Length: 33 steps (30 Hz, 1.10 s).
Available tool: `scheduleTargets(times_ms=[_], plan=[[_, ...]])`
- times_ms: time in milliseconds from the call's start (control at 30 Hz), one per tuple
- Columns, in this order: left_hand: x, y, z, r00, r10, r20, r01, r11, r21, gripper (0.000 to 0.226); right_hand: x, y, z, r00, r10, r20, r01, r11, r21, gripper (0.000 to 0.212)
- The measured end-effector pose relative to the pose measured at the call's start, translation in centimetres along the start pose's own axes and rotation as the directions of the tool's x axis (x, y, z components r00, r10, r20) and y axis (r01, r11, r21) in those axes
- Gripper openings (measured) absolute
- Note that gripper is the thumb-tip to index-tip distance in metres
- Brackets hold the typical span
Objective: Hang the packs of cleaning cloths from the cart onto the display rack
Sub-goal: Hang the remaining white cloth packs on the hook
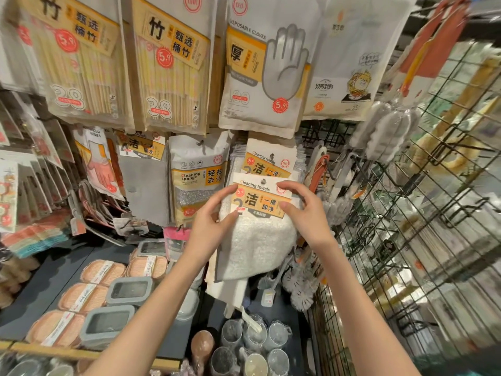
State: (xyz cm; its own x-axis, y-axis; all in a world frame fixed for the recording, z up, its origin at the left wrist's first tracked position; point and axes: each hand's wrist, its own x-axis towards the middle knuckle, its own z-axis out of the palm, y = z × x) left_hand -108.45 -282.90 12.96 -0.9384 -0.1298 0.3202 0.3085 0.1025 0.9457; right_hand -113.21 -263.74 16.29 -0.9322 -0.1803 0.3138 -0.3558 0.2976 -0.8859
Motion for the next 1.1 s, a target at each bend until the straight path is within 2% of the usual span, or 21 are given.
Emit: scheduleTargets(times_ms=[233,533,633,767,833,900,933,1000,1100], plan=[[4.9,0.1,1.3,0.996,0.092,0.000,-0.091,0.988,0.128,0.058,3.3,-0.8,-1.0,0.994,-0.057,-0.093,0.053,0.998,-0.039,0.038],[7.5,-1.4,2.4,0.989,0.140,-0.042,-0.124,0.957,0.261,0.057,5.9,1.6,-0.4,0.989,-0.032,-0.143,0.018,0.995,-0.101,0.038],[7.7,-1.7,2.7,0.980,0.187,-0.067,-0.142,0.895,0.423,0.056,6.3,2.3,-0.1,0.982,-0.047,-0.186,0.018,0.988,-0.152,0.038],[7.5,-2.5,3.2,0.961,0.249,-0.122,-0.110,0.747,0.656,0.055,5.9,3.7,0.8,0.973,-0.096,-0.211,0.042,0.968,-0.246,0.046],[7.7,-2.9,3.2,0.948,0.289,-0.131,-0.121,0.712,0.692,0.057,5.7,4.7,0.9,0.972,-0.137,-0.194,0.045,0.909,-0.415,0.057],[8.0,-3.5,3.1,0.928,0.366,-0.066,-0.220,0.683,0.697,0.061,5.6,5.7,0.6,0.975,-0.159,-0.158,0.044,0.828,-0.559,0.067],[8.2,-3.8,3.0,0.921,0.389,-0.011,-0.268,0.655,0.706,0.065,5.7,6.1,0.4,0.977,-0.164,-0.135,0.057,0.813,-0.579,0.071],[8.6,-4.3,2.9,0.932,0.348,0.096,-0.303,0.609,0.733,0.077,5.8,6.6,0.0,0.982,-0.161,-0.096,0.079,0.821,-0.565,0.076],[8.9,-4.5,2.7,0.956,0.244,0.165,-0.280,0.576,0.768,0.091,6.2,6.9,-0.3,0.988,-0.142,-0.062,0.085,0.832,-0.548,0.082]])
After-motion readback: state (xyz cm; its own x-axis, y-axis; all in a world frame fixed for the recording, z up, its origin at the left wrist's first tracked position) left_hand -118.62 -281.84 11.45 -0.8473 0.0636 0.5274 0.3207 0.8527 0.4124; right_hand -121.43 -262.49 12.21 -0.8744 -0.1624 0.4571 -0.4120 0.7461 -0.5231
